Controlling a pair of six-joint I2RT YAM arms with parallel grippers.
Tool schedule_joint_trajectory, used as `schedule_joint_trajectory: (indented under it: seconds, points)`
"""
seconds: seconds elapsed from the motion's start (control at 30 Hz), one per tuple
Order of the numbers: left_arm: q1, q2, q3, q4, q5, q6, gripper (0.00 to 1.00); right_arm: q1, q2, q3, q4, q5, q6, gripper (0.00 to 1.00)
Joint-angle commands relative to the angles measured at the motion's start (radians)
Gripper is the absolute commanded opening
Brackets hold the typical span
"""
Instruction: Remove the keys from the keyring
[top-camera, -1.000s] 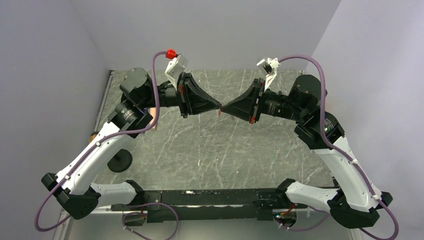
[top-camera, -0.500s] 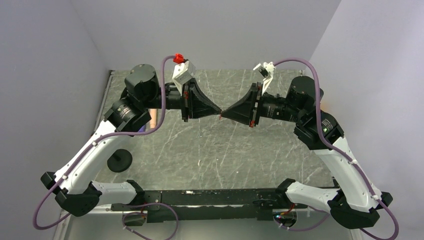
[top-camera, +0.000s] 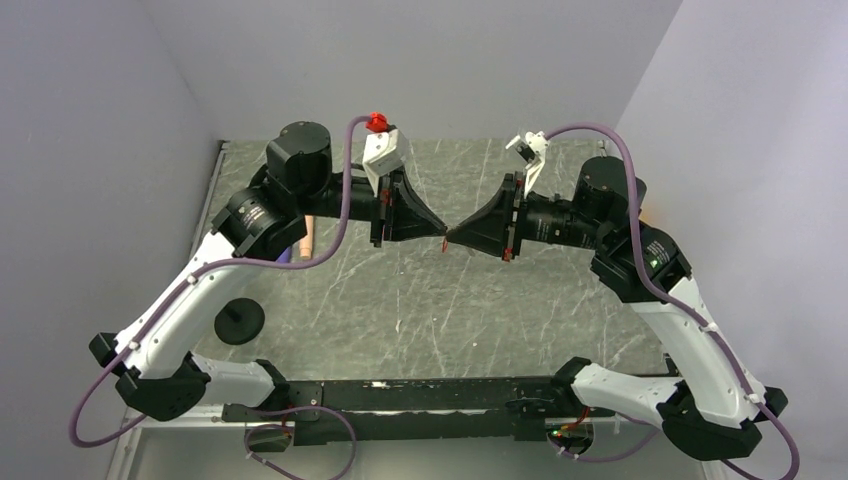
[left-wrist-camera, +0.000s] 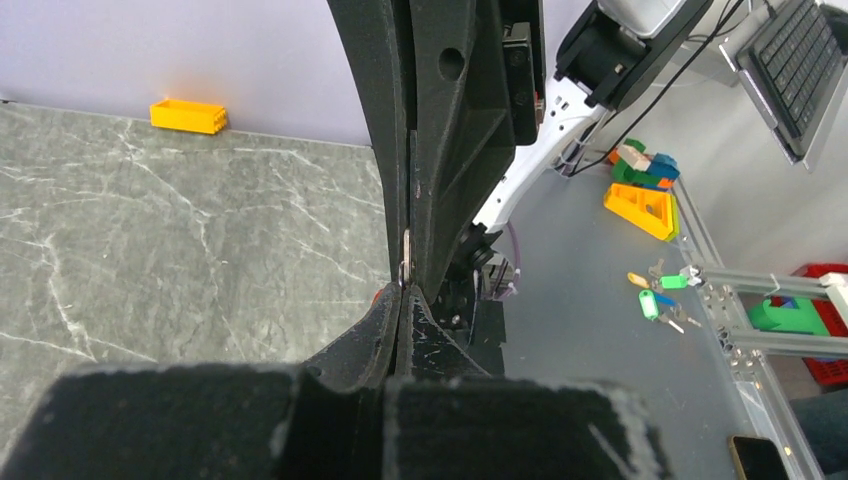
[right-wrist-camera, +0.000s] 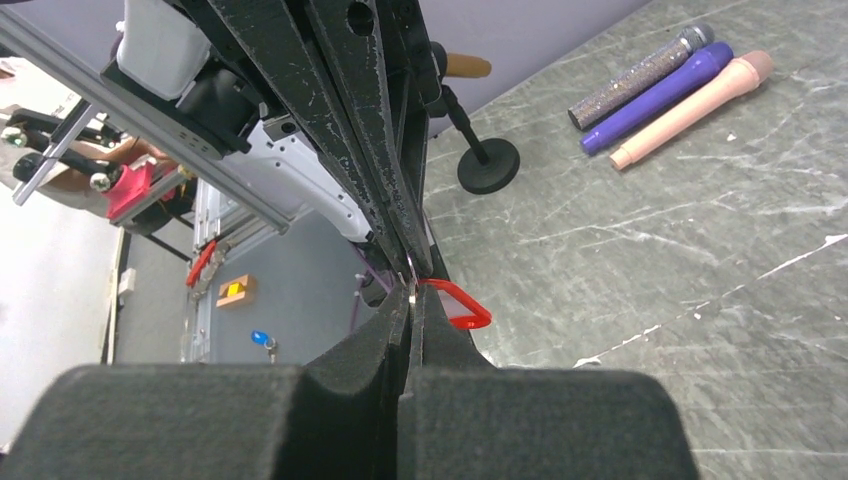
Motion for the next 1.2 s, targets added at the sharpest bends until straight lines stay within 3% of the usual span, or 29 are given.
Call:
schedule_joint_trajectory:
  seconds: [0.0,0.6,1.07,1.1,1.17]
  points:
    - [-0.039,0.03,0.044,-0.045,0.009,0.076,0.0,0.008,-0.009,-0.029,0.027,0.006,-0.021,0.0]
    - [-0.118,0.089,0.078,-0.251,-0.099,0.318,0.0,0.008,-0.069,-0.152,-0.002,0.033,-0.019,0.0]
    - [-0.15,0.089,0.077,-0.291,-0.17,0.368,0.0,0.008,-0.071,-0.174,-0.014,0.03,-0.019,0.0]
    - [-0.149,0.089,0.076,-0.288,-0.177,0.366,0.05,0.008,-0.073,-0.174,-0.014,0.032,-0.019,0.0]
    - [-0.149,0.082,0.076,-0.286,-0.194,0.364,0.28,0.008,-0.074,-0.176,-0.014,0.038,-0.018,0.0]
